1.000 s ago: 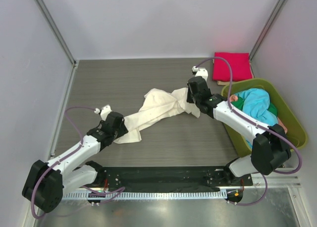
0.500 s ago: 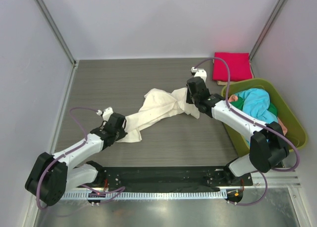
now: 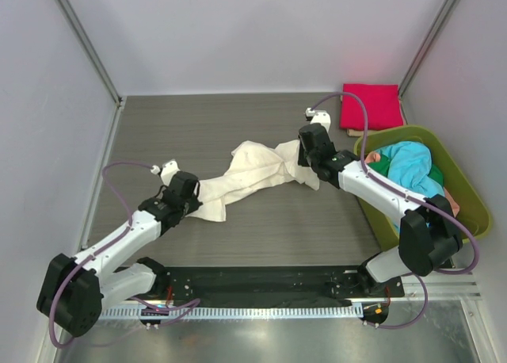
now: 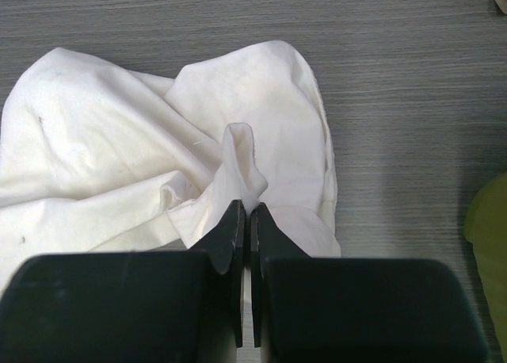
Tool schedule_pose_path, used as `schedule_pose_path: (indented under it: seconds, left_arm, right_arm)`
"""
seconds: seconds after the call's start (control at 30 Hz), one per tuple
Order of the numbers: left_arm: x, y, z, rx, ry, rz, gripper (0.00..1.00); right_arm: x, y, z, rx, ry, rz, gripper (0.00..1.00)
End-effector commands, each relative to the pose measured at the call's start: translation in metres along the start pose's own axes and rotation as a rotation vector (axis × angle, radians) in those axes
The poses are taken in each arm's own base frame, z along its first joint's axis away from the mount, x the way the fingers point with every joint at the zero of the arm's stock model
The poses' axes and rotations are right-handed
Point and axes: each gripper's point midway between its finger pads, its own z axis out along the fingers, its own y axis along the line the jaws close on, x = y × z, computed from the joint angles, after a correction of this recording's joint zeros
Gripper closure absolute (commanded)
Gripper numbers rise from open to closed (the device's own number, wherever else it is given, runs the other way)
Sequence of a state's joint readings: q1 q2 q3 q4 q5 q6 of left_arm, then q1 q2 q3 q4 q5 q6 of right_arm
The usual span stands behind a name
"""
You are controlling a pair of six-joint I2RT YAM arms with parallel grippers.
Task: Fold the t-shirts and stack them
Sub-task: Flatten the tshirt out
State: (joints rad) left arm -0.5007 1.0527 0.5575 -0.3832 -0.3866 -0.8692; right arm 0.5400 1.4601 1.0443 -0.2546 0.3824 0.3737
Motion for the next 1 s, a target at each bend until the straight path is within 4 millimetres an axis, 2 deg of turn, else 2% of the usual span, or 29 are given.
schedule_pose_path:
  seconds: [0.0,0.23,0.37,0.5,0.63,0.77,0.8,0.87,0.9,0.97]
  left_arm:
    - [-0.028,-0.008,-0.012,0.013,-0.072,-0.007,0.97]
    - [-0.024,-0.004,-0.013,0.013,-0.066,-0.003,0.94]
    - [-0.019,-0.001,-0.007,0.005,-0.06,0.004,1.0]
    - [-0.022,-0.004,-0.008,0.017,-0.062,0.01,1.0]
    - [-0.048,-0.016,-0.028,0.06,-0.126,0.003,1.0]
    - [-0.084,-0.026,-0.059,0.099,-0.21,0.0,1.0]
    - [-0.098,-0.033,-0.071,0.122,-0.239,-0.008,1.0]
    - [-0.112,-0.035,-0.09,0.146,-0.275,-0.018,1.0]
    - [-0.124,-0.039,-0.104,0.169,-0.303,-0.021,1.0]
    - [-0.138,-0.037,-0.125,0.188,-0.35,-0.029,1.0]
  right_arm:
    - [-0.014,0.0,-0.002,0.003,-0.054,0.027,0.99]
    - [-0.013,-0.001,-0.003,0.006,-0.055,0.028,0.99]
    - [-0.013,-0.001,-0.003,0.005,-0.054,0.027,0.99]
    - [-0.015,-0.001,-0.005,0.004,-0.06,0.028,0.99]
    - [-0.026,0.001,-0.015,-0.015,-0.089,0.049,0.99]
    - [-0.048,0.004,-0.039,-0.065,-0.146,0.083,0.99]
    - [-0.058,0.004,-0.05,-0.077,-0.175,0.082,0.99]
    - [-0.072,0.007,-0.069,-0.083,-0.22,0.069,0.99]
    - [-0.088,0.002,-0.088,-0.079,-0.274,0.068,0.99]
    - [-0.101,0.004,-0.109,-0.1,-0.325,0.062,0.99]
